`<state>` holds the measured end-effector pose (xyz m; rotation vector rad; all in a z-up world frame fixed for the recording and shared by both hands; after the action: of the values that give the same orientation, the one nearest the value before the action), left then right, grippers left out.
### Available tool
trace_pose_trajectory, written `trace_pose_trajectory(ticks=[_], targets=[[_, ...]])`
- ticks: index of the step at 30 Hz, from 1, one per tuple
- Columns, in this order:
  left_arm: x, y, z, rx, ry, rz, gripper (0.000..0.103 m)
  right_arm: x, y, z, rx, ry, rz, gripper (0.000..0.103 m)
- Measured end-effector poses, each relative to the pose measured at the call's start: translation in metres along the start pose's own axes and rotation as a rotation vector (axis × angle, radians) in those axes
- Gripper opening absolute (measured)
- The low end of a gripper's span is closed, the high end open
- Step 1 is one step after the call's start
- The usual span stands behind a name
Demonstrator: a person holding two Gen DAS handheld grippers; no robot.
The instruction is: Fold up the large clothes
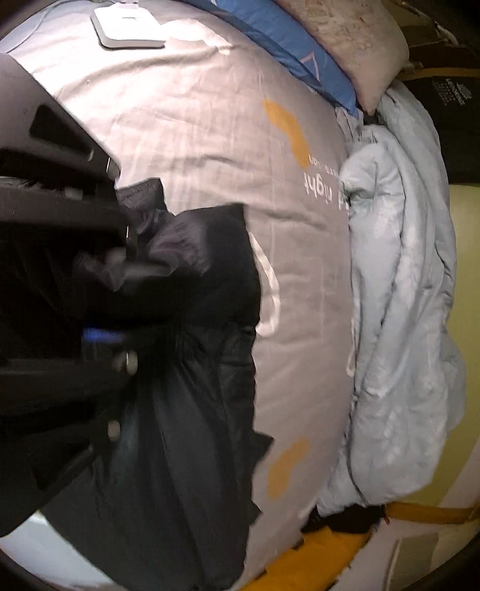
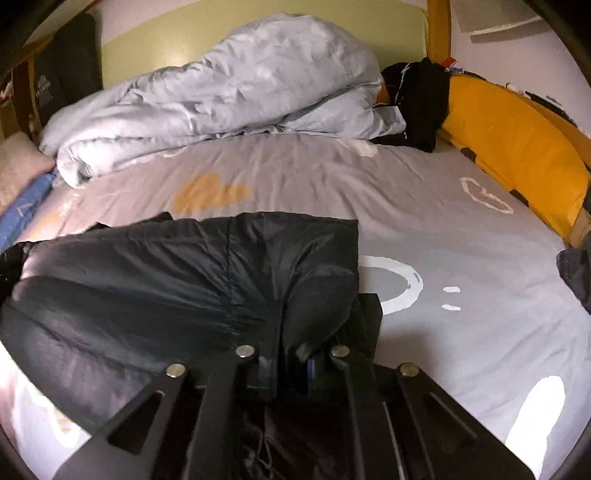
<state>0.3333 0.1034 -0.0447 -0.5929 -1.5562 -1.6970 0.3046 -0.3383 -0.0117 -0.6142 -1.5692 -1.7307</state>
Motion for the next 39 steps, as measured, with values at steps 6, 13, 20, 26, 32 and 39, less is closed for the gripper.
trace_pose_trajectory(ticks=[6, 13, 20, 26, 32, 39], targets=[[0.017, -0.031, 0.055, 0.198, -0.08, 0.004, 0.083, 0.031, -0.001, -0.013, -0.061, -0.014, -0.064, 0.076], [0.022, -0.058, 0.079, 0.385, -0.321, 0.166, 0.091, 0.049, -0.024, -0.046, -0.314, 0.246, 0.013, 0.093], [-0.001, -0.084, 0.047, 0.403, -0.457, 0.297, 0.059, 0.002, -0.051, -0.05, -0.461, 0.449, 0.149, 0.068], [0.048, -0.082, 0.036, 0.302, -0.411, 0.177, 0.022, 0.03, -0.039, -0.014, -0.288, 0.414, 0.092, 0.018], [0.091, -0.098, 0.036, 0.215, -0.331, 0.13, 0.026, 0.098, -0.061, 0.028, -0.1, 0.255, 0.002, 0.019], [0.123, -0.103, 0.027, 0.125, -0.019, -0.054, 0.08, 0.1, -0.072, 0.026, -0.044, 0.067, -0.018, 0.037]])
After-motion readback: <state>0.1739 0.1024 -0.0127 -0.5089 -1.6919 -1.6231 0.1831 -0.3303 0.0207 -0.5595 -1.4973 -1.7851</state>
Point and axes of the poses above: each gripper's, at about its wrist camera, not at the fingertips, and x roughly against the way its jaws point, z to its left, y to its top, the point moved 1 cm from there along -x, roughly the way its jaws point, and after that the axes turned 12 degrees about y, right-handed, at the moved point
